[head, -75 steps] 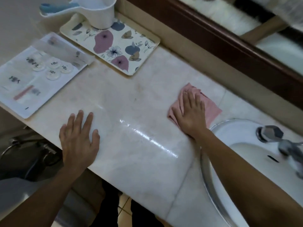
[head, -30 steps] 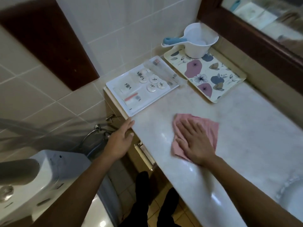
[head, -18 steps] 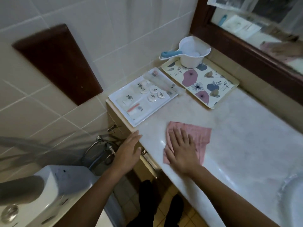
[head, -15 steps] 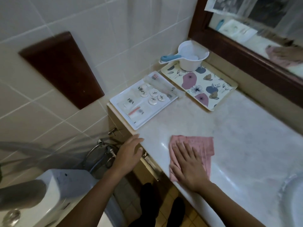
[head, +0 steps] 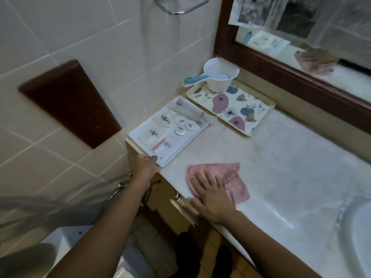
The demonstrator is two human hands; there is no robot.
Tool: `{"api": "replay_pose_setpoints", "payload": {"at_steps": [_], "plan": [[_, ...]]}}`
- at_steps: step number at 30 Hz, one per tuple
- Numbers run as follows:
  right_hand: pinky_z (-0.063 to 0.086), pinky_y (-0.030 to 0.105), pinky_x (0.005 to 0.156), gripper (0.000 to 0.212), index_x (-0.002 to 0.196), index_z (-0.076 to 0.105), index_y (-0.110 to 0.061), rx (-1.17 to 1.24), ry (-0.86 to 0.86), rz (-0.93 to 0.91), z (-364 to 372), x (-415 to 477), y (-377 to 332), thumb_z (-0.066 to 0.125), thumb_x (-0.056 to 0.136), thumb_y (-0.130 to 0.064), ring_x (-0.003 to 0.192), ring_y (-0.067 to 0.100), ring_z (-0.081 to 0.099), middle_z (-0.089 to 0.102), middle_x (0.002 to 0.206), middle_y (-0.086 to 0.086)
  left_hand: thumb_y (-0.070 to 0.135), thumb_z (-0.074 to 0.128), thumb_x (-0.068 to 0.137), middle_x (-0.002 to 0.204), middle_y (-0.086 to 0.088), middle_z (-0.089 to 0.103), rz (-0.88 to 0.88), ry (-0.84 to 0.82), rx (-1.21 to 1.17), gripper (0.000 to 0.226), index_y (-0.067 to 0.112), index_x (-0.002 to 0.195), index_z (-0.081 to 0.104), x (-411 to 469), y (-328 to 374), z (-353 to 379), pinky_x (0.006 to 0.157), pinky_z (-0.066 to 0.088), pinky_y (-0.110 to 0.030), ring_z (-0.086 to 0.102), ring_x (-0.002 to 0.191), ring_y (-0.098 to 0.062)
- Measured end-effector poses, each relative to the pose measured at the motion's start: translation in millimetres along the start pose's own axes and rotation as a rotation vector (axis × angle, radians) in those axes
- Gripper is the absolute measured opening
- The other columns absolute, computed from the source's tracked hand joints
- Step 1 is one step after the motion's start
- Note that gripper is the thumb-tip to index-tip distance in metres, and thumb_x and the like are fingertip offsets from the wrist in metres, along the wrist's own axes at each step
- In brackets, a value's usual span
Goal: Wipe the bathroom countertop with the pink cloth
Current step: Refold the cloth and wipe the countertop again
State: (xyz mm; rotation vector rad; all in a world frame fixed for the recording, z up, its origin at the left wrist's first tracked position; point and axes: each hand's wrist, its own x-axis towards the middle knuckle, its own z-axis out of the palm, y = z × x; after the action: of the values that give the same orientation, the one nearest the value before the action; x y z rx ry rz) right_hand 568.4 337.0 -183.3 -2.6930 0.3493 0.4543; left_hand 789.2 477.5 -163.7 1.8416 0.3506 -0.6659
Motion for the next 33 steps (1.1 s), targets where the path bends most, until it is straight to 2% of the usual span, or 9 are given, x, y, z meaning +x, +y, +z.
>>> {"api": "replay_pose_setpoints", "payload": {"at_steps": [2, 4, 8, 11, 20, 22, 25, 30, 33], "plan": [[-0.012, 0.056, 0.126, 0.072, 0.164, -0.003, -0.038, -0.013, -0.039, -0.09, 13, -14, -18, 0.01, 0.102, -0.071, 0.157, 0.023, -0.025, -0.015, 0.171, -0.01, 0.008, 0.061, 0.101, 0.115, -0.022, 0.067, -0.037, 0.016, -0.083, 0.013, 0.002, 0.111, 0.057, 4, -1, 2, 0.051, 0.059, -0.021, 0.069, 0.071, -0.021], [-0.012, 0.052, 0.128, 0.066, 0.164, 0.002, -0.04, 0.018, -0.025, -0.092, 11, -20, -15, 0.015, 0.105, -0.065, 0.158, 0.02, -0.022, -0.011, 0.172, -0.011, 0.007, 0.061, 0.1, 0.114, -0.024, 0.066, -0.069, 0.014, -0.079, 0.015, 0.0, 0.113, 0.057, 7, -4, 1, 0.052, 0.059, -0.021, 0.068, 0.071, -0.021], [0.007, 0.048, 0.13, 0.057, 0.159, 0.035, -0.039, 0.108, 0.144, -0.058, -10, -38, 7, 0.044, 0.103, -0.05, 0.161, 0.025, 0.01, 0.024, 0.171, 0.0, 0.008, 0.062, 0.101, 0.111, -0.021, 0.064, -0.106, -0.037, -0.09, 0.035, -0.001, 0.133, 0.052, 11, -1, 1, 0.056, 0.058, -0.024, 0.065, 0.074, -0.021], [0.022, 0.054, 0.125, 0.052, 0.152, 0.04, -0.044, 0.014, 0.065, -0.072, -7, -56, 14, 0.041, 0.1, -0.054, 0.156, 0.029, 0.024, 0.033, 0.167, -0.001, 0.008, 0.065, 0.1, 0.119, -0.023, 0.063, -0.116, -0.055, -0.074, 0.039, 0.0, 0.136, 0.052, 15, 0, 2, 0.048, 0.056, -0.022, 0.063, 0.071, -0.02], [0.05, 0.056, 0.096, 0.053, 0.144, 0.052, -0.037, -0.134, 0.089, 0.193, -6, -70, 47, 0.047, 0.093, -0.053, 0.136, 0.031, 0.056, 0.056, 0.15, 0.0, -0.001, 0.066, 0.097, 0.128, -0.026, 0.064, -0.109, -0.087, -0.123, 0.031, 0.0, 0.126, 0.057, 17, -5, -7, 0.068, 0.056, -0.029, 0.068, 0.1, -0.031], [0.051, 0.054, 0.092, 0.054, 0.141, 0.055, -0.035, -0.123, 0.068, 0.252, -14, -65, 50, 0.048, 0.09, -0.052, 0.132, 0.033, 0.058, 0.058, 0.147, 0.002, -0.002, 0.067, 0.096, 0.126, -0.026, 0.065, -0.107, -0.091, -0.127, 0.029, 0.0, 0.124, 0.058, 16, -5, -9, 0.068, 0.057, -0.029, 0.069, 0.095, -0.029], [0.045, 0.05, 0.101, 0.054, 0.14, 0.056, -0.036, -0.079, 0.06, 0.255, -24, -56, 48, 0.044, 0.09, -0.053, 0.135, 0.032, 0.052, 0.054, 0.147, 0.002, -0.002, 0.066, 0.097, 0.121, -0.025, 0.065, -0.114, -0.1, -0.149, 0.028, -0.002, 0.124, 0.058, 18, -8, -9, 0.068, 0.057, -0.029, 0.067, 0.083, -0.023], [0.049, 0.05, 0.098, 0.041, 0.129, 0.063, -0.037, 0.023, 0.209, 0.271, -31, -60, 43, 0.055, 0.089, -0.045, 0.124, 0.034, 0.062, 0.063, 0.137, 0.007, 0.0, 0.066, 0.097, 0.12, -0.025, 0.066, -0.125, -0.116, -0.156, 0.036, -0.005, 0.131, 0.055, 22, -10, -9, 0.072, 0.058, -0.03, 0.067, 0.083, -0.023], [0.048, 0.049, 0.099, 0.041, 0.131, 0.062, -0.034, 0.02, 0.161, 0.235, -27, -59, 39, 0.054, 0.092, -0.044, 0.126, 0.036, 0.058, 0.058, 0.142, 0.01, 0.0, 0.068, 0.096, 0.121, -0.024, 0.066, -0.127, -0.125, -0.167, 0.038, -0.005, 0.131, 0.055, 21, -7, -7, 0.074, 0.058, -0.031, 0.067, 0.086, -0.024]]}}
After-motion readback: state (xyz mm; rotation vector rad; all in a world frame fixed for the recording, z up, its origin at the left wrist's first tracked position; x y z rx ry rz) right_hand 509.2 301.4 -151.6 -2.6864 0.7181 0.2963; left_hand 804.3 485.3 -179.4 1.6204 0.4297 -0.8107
